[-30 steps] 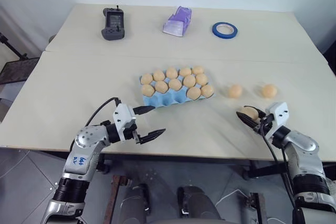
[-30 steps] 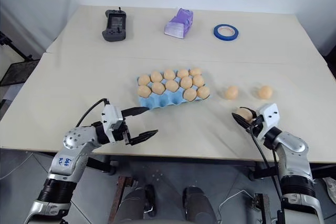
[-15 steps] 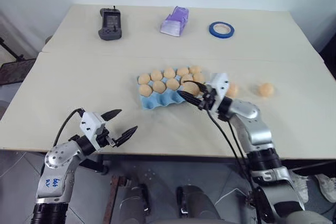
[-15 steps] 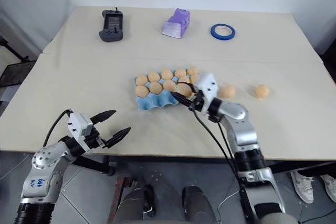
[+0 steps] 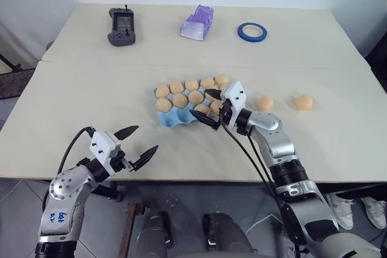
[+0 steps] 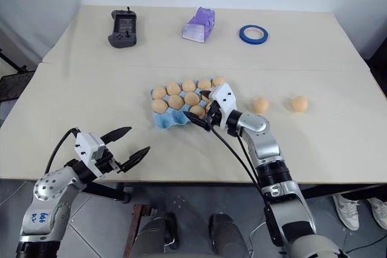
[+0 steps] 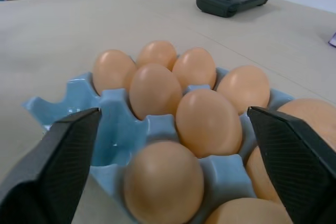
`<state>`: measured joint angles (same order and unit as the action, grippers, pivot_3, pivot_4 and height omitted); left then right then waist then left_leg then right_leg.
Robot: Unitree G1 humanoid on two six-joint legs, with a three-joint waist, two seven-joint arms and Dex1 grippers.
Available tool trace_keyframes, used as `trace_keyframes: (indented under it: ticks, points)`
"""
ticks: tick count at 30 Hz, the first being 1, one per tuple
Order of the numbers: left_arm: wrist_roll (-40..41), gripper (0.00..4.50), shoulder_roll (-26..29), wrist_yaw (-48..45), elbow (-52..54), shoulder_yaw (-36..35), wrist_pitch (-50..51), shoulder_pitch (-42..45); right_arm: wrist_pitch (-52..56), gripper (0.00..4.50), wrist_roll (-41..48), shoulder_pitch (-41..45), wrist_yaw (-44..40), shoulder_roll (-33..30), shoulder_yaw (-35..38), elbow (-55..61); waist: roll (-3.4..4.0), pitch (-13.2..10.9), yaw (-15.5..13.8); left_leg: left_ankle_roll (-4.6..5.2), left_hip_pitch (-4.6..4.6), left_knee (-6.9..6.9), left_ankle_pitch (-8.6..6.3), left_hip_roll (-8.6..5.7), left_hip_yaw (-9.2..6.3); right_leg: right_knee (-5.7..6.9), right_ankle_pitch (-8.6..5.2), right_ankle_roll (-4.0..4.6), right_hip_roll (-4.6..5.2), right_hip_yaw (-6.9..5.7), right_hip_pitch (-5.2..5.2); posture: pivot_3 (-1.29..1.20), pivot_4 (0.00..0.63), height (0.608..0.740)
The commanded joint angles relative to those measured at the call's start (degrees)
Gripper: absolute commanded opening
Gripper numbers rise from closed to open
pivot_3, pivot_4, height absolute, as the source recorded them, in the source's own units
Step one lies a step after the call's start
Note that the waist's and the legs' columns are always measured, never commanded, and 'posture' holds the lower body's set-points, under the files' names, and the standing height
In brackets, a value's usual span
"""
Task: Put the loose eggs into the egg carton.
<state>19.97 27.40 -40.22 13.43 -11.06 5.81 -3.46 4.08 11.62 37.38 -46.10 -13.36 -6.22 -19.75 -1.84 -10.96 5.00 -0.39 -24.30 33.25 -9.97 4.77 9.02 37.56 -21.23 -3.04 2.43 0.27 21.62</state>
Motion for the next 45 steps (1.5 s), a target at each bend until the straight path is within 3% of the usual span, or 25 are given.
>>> trace_keyframes:
  ticks: [1, 5, 16, 21, 27, 35, 45]
  points:
    - [1.14, 4.5, 0.39, 0.05, 2.66, -0.26, 0.16, -0.07, 0.7, 4.47, 3.43, -1.67, -1.93, -1.64, 2.28, 7.1, 0.0, 0.0, -0.05, 0.0, 0.0, 0.02, 0.0, 0.0, 0.0, 0.01, 0.0, 0.0, 0.01, 0.0, -0.01, 0.0, 0.15, 0.74]
    - [0.72, 4.5, 0.72, -0.97, 2.0, 1.65, 0.62, 2.17, 0.98, 4.47, 7.15, -7.12, -3.42, -4.52, 5.75, 13.39, 0.0, 0.0, -0.56, 0.0, -0.01, -0.01, -0.01, -0.04, -0.01, -0.04, 0.01, -0.01, 0.07, -0.03, -0.04, 0.0, 0.15, 0.74]
    - [0.95, 4.5, 0.9, -4.03, -1.32, 5.39, 2.71, 7.96, -2.09, 4.47, 8.95, -27.76, 4.84, -13.85, 23.48, 21.34, 0.0, 0.0, -0.64, 0.03, 0.01, -0.05, -0.03, -0.05, -0.02, -0.13, 0.0, -0.01, 0.01, 0.02, -0.07, 0.0, 0.15, 0.74]
    - [0.03, 4.5, -0.36, -3.74, -3.83, 6.15, 0.88, 10.9, -6.01, 4.47, 7.1, -36.22, 11.98, -12.68, 30.37, 21.53, 0.0, 0.0, -0.35, 0.03, 0.06, 0.07, -0.03, -0.05, -0.03, -0.12, 0.02, -0.04, -0.01, 0.04, -0.15, 0.0, 0.15, 0.74]
    - [-0.59, 4.5, -1.06, -5.74, -6.02, 8.98, -0.33, 12.64, -7.98, 4.47, 5.13, -41.35, 19.52, -9.17, 31.22, 23.93, 0.0, 0.0, -0.12, 0.03, 0.08, 0.09, -0.02, -0.05, -0.02, -0.09, 0.04, -0.08, -0.02, 0.07, -0.17, 0.0, 0.15, 0.74]
    - [-0.26, 4.5, -2.28, -9.22, -10.71, 11.8, -1.19, 18.69, -7.45, 4.47, 1.99, -33.14, 24.01, -11.01, 29.52, 17.35, 0.01, 0.0, -0.22, 0.02, 0.11, 0.15, 0.01, -0.09, 0.0, -0.06, 0.1, -0.17, 0.0, 0.1, -0.19, 0.0, 0.15, 0.74]
    - [-0.62, 4.5, -3.76, -11.19, -10.6, 14.48, -3.01, 18.69, -8.84, 4.47, -1.59, -9.21, 22.77, -19.7, 26.8, -14.12, 0.03, -0.02, -0.23, 0.17, 0.11, 0.19, 0.21, -0.09, 0.03, -0.04, 0.09, -0.17, -0.08, 0.13, -0.16, 0.0, 0.15, 0.74]
